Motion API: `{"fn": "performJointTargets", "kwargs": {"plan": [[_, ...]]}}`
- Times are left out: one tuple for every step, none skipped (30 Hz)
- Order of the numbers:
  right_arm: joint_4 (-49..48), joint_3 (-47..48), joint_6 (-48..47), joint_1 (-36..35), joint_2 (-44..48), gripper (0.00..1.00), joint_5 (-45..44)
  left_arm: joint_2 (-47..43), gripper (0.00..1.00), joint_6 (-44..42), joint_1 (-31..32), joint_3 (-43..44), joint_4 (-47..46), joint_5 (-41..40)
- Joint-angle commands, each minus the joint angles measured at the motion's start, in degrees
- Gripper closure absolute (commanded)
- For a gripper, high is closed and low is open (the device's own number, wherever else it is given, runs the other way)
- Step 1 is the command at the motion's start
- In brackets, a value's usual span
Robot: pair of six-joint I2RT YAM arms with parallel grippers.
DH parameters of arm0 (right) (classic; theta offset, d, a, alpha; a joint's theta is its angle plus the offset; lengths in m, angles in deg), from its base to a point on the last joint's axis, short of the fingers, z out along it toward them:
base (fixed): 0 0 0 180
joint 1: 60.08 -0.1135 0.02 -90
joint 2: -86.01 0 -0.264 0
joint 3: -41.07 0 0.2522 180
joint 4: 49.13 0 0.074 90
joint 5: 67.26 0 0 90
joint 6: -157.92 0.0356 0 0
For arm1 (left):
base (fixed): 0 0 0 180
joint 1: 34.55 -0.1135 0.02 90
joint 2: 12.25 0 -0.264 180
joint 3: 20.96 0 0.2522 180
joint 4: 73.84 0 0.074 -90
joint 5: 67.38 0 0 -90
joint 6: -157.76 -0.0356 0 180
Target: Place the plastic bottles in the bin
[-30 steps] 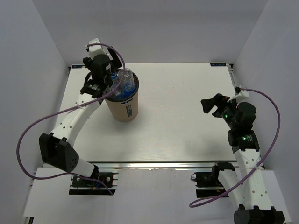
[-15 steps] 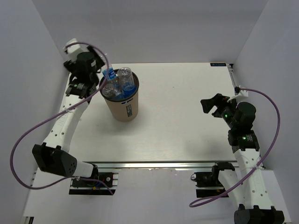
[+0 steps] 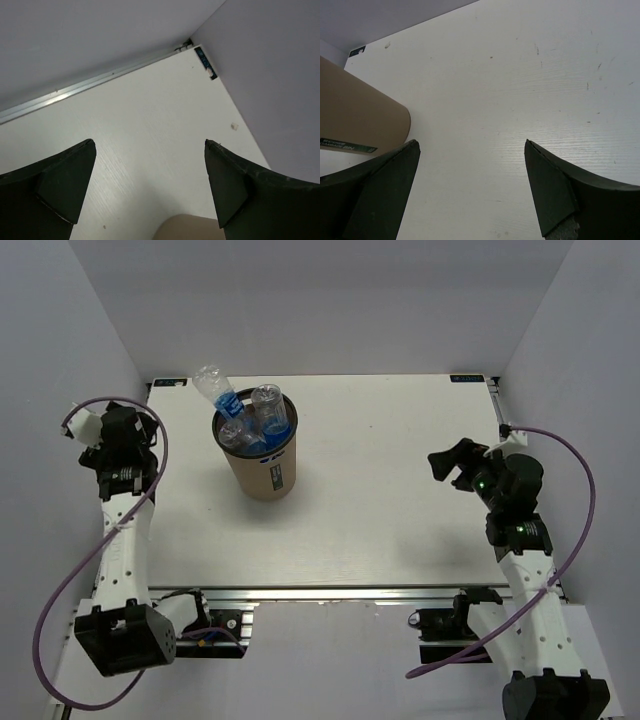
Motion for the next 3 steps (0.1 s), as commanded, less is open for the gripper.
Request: {"fn": "performJointTargets", "kwargs": {"plan": [[-2.57, 0.20, 0.11, 0.18, 1.41, 0.11, -1.02, 1.75, 0.02, 3.23, -0.68, -3.23, 2.51, 3.84], [-2.58, 0.20, 0.03, 0.18, 1.50, 0.11, -1.11, 1.92, 0.02, 3.59, -0.68, -3.32, 2.51, 3.84], [-2.58, 0.12, 0.02, 0.10, 1.76, 0.11, -1.20, 2.01, 0.02, 3.59, -0.68, -3.58, 2.51, 3.93]]}}
